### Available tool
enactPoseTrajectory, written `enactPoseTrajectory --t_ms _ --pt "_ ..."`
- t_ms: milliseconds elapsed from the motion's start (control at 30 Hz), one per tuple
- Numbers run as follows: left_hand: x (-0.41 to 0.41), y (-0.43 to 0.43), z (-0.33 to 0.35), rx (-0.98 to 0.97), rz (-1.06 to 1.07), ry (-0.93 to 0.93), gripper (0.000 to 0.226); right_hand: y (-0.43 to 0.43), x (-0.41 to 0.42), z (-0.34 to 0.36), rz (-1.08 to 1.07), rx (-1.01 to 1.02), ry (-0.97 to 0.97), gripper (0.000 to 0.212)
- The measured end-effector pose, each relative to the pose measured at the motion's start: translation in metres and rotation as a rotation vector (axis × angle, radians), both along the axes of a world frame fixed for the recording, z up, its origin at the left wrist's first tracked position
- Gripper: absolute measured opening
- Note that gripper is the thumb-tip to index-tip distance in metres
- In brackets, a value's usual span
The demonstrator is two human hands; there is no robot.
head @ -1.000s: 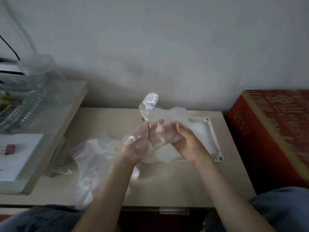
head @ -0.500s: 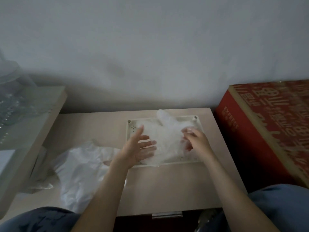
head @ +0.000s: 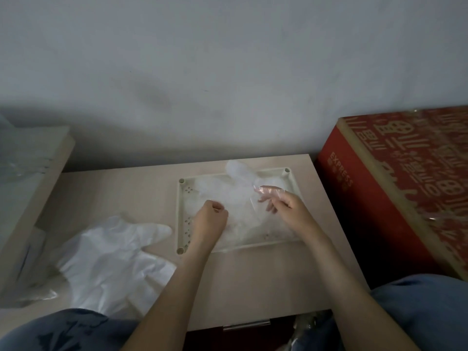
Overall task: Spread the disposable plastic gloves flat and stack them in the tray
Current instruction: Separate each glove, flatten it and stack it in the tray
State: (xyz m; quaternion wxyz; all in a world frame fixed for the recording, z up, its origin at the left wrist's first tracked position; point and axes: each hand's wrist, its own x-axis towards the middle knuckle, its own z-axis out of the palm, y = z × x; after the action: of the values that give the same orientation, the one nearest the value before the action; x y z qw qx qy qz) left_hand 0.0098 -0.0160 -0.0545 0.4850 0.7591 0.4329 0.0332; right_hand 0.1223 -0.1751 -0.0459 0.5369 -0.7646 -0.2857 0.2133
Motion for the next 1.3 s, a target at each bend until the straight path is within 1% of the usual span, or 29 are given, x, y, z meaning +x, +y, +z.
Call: enactPoseTrajectory --t_ms 100,167,233,333,367,433,467,500,567,600,700,800,867,933,1033,1167,1300 --pt "0.0 0.0 0.007 -0.177 0.095 -0.258 0.02 0.001 0.003 0.0 -0.002 0.063 -0.041 0.046" --pt "-0.001 0.001 0.014 -0.255 0.154 -0.379 0.025 0.004 0.003 0.001 -0.019 0.1 -0.043 0.047" --pt "-0.002 0.002 0.02 -0.358 0.197 -0.439 0.027 0.007 0.001 0.004 -0.023 0.133 -0.04 0.047" --pt "-0.004 0.003 0.022 -0.57 0.244 -0.494 0.02 0.014 -0.003 0.004 -0.006 0.125 -0.039 0.049" --pt "-0.004 0.004 0.02 -0.598 0.253 -0.486 0.03 0.014 -0.004 0.003 -0.01 0.102 -0.041 0.05" --pt "-0.003 0.004 0.015 -0.513 0.195 -0.394 0.053 0.014 -0.002 0.001 -0.023 0.049 -0.041 0.05" --pt "-0.003 0.003 0.014 -0.439 0.168 -0.339 0.052 0.014 -0.001 0.0 -0.031 0.026 -0.034 0.05" --pt "-0.003 0.002 0.011 -0.377 0.163 -0.295 0.043 0.014 0.001 -0.002 -0.044 0.016 -0.025 0.05" --pt "-0.001 0.004 0.01 -0.34 0.208 -0.269 0.015 0.014 0.003 -0.004 -0.104 0.021 -0.011 0.049" --pt "-0.001 0.006 0.009 -0.344 0.22 -0.273 0.012 0.013 0.004 -0.006 -0.15 0.015 -0.012 0.047" --pt "-0.002 0.013 0.005 -0.327 0.185 -0.271 0.015 0.013 0.009 -0.013 -0.256 -0.074 -0.024 0.041" --pt "-0.003 0.015 0.006 -0.188 0.149 -0.249 0.01 0.013 0.013 -0.021 -0.289 -0.169 -0.034 0.036" --pt "-0.006 0.014 0.006 -0.078 0.111 -0.195 0.009 0.013 0.015 -0.024 -0.314 -0.231 -0.059 0.035" --pt "-0.01 0.013 0.004 -0.012 0.092 -0.147 0.007 0.013 0.016 -0.026 -0.316 -0.285 -0.106 0.037" --pt "-0.013 0.017 0.003 0.051 0.073 -0.088 0.007 0.011 0.014 -0.026 -0.278 -0.336 -0.155 0.045" --pt "-0.016 0.024 0.007 0.21 0.011 0.048 0.009 0.011 0.013 -0.028 -0.235 -0.402 -0.235 0.047" --pt "-0.018 0.029 0.014 0.324 -0.125 0.257 0.015 0.011 0.014 -0.03 -0.252 -0.4 -0.241 0.035"
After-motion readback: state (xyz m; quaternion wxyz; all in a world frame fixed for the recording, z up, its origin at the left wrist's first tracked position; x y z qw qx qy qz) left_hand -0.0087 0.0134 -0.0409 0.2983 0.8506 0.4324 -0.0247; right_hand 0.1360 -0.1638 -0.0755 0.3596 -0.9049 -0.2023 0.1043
